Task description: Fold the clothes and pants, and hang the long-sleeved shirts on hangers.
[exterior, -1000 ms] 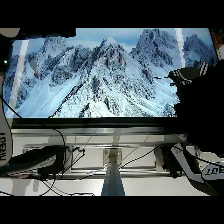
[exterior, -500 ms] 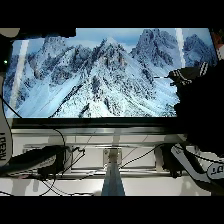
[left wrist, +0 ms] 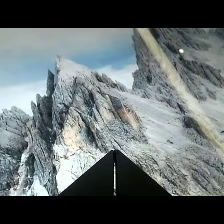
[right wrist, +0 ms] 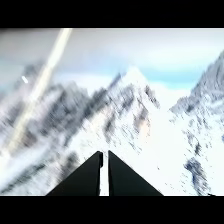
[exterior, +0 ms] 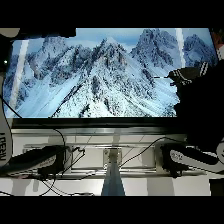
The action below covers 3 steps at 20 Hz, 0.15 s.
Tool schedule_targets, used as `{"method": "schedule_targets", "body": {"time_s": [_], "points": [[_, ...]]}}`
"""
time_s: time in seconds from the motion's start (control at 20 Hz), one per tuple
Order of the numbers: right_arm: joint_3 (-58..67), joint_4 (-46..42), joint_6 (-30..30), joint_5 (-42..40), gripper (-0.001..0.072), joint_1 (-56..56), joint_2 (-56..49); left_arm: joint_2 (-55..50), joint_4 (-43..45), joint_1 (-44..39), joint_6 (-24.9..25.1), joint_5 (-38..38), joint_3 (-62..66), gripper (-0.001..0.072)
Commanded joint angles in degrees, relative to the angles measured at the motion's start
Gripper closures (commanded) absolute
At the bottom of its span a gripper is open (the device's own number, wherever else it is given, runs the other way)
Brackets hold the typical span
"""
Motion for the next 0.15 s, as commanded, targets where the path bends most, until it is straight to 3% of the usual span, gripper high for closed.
{"method": "schedule_targets", "body": {"time_s": [0.0,0.1], "points": [[0.0,-21.2,-0.1,0.7,0.0631,12.1,-6.4,0.0,0.0,0.1,0.0,0.0,0.0,0.0697],[0.0,-20.9,-0.1,2.0,0.0631,13.0,-8.0,0.0,0.0,0.1,0.0,0.0,0.0,0.0697]]}}
